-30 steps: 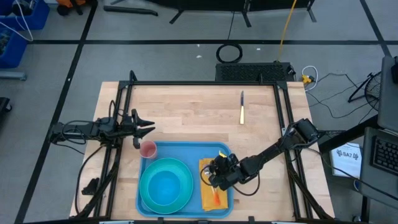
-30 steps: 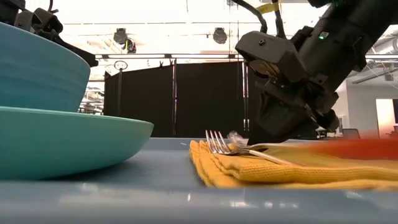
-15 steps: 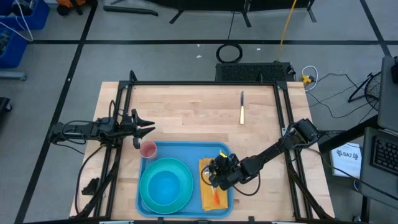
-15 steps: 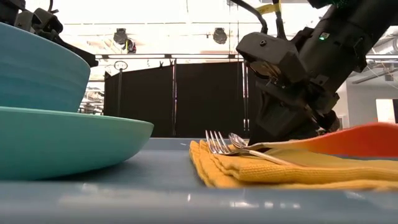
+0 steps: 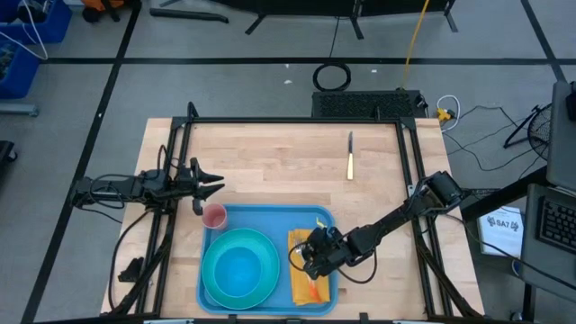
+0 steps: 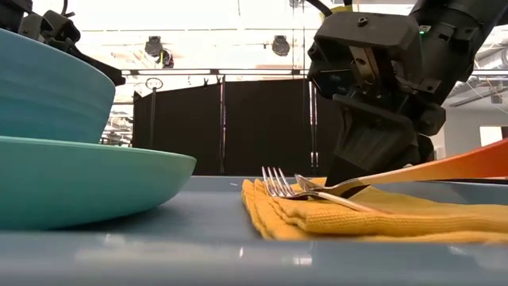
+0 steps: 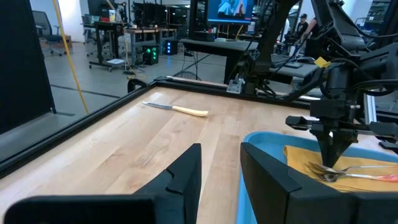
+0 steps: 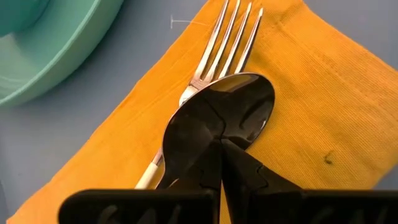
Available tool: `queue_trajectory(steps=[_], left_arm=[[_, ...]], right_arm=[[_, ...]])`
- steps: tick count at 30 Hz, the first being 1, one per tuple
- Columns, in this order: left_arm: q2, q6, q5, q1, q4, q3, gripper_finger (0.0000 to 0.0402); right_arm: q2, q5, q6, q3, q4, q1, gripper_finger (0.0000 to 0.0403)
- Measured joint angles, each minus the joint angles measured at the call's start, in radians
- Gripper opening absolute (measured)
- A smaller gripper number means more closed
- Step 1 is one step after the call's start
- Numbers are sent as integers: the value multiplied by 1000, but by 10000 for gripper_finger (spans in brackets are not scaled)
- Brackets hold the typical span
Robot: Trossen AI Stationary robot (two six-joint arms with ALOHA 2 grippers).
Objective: Set up tray
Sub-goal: Put the orange spoon on the yellow napkin to the right of the orange fork
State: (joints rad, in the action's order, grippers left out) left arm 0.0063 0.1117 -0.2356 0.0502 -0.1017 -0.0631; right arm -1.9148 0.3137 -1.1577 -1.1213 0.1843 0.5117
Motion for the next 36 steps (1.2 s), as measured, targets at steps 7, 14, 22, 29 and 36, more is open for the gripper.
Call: queue_trajectory(steps=[7,14,22,29,36], left_arm=[[0,0,0,0,0,0,115],[0,0,0,0,0,0,115],[0,0,0,0,0,0,115],[0,0,0,0,0,0,115],[0,0,0,0,0,0,115]], right_arm=[[0,25,29,0,30,-19,0],[-2,99,71,1,41,-40,0],[-2,60,69,1,32,-46,0],[-2,31,74,1,26,-44,42],[8,22,71,0,33,-44,107]])
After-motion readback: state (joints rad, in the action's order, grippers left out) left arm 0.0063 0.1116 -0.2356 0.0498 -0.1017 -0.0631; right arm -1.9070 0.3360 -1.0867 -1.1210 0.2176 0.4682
